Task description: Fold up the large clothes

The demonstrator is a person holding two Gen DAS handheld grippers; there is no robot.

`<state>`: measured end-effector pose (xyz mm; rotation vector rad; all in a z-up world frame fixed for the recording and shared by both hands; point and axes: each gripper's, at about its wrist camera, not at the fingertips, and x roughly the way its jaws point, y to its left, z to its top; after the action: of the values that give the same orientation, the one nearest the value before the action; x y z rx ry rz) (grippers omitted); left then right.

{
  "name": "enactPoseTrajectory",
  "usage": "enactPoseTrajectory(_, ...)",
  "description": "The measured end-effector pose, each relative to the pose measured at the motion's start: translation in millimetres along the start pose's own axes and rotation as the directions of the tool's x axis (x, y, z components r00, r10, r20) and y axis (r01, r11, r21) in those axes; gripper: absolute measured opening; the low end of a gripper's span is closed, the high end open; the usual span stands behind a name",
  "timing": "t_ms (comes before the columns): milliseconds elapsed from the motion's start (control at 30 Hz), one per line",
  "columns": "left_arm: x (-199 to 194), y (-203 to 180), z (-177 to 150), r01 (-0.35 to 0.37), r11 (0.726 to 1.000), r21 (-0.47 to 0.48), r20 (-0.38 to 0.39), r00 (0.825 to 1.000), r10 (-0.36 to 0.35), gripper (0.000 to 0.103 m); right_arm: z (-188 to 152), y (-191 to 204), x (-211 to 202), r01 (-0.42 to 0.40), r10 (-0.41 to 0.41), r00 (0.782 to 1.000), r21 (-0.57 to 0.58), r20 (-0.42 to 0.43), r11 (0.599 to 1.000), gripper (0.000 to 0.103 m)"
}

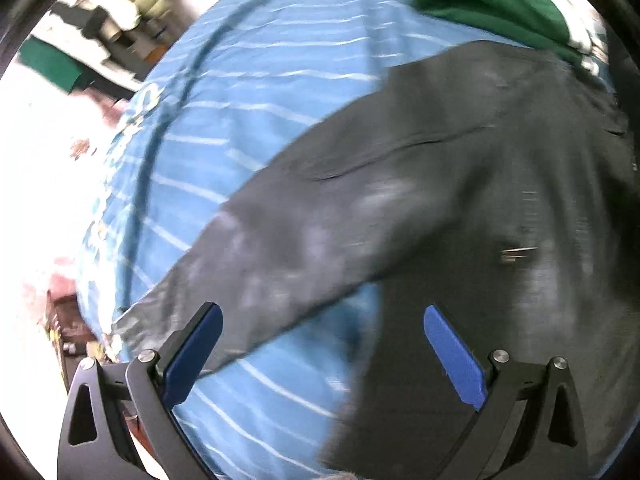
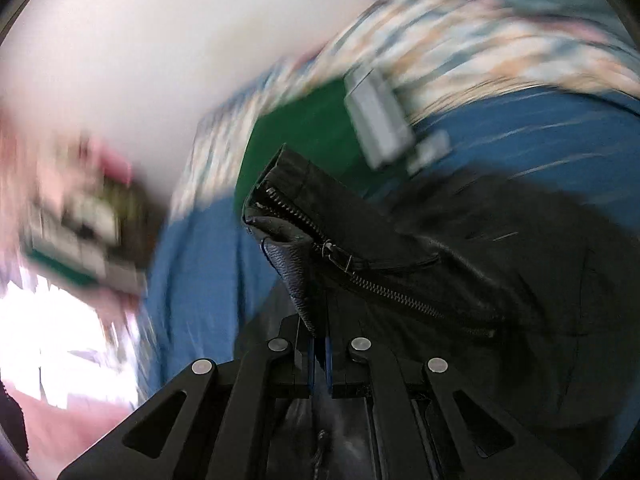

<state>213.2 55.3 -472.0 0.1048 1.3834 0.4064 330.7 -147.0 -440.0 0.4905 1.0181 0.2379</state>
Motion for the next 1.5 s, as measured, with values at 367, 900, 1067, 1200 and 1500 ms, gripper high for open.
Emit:
enactPoseTrajectory(367,9.0,58.3,-19.6,0.040,0.996,-0.082,-0.073,0.996,-0.046,0.103,-75.0,-5.2,42.4,0.093,-0.124,0.926,-0.101,-0.358,0.990,0.038)
enactPoseTrajectory(900,127.3,205.7,-98.0,0.271,0.341,-0.900,0.057,0.850,-0.524,0.080,-95.6,-56.2,-25.9,0.184,-0.131,0.894,0.085,-0.428,0.979,0.067)
enactPoseTrajectory(1067,136.2,248.7,-70.0,0.141,0.352,-0.925,0.018,0.944,-0.331,0.013,-90.6,-25.9,-0.7,0.182,-0.143,0.902,0.059,-0.408,0.982,0.067)
enactPoseTrajectory(1200,131.9,266.0,-21.9,0.170,0.454,-0.875,0.052,0.964,-0.261,0.005,-79.1,3.1,34.1,0.159,-0.143,0.915,0.010,-0.377,0.987,0.066)
enactPoseTrajectory(1500,70.8,267.7,33.0,0.243,0.693,-0.679,0.185,0.970,-0.158,0.003,-81.5,40.2,144.7,0.116,-0.064,0.876,0.081,-0.478,0.990,0.030)
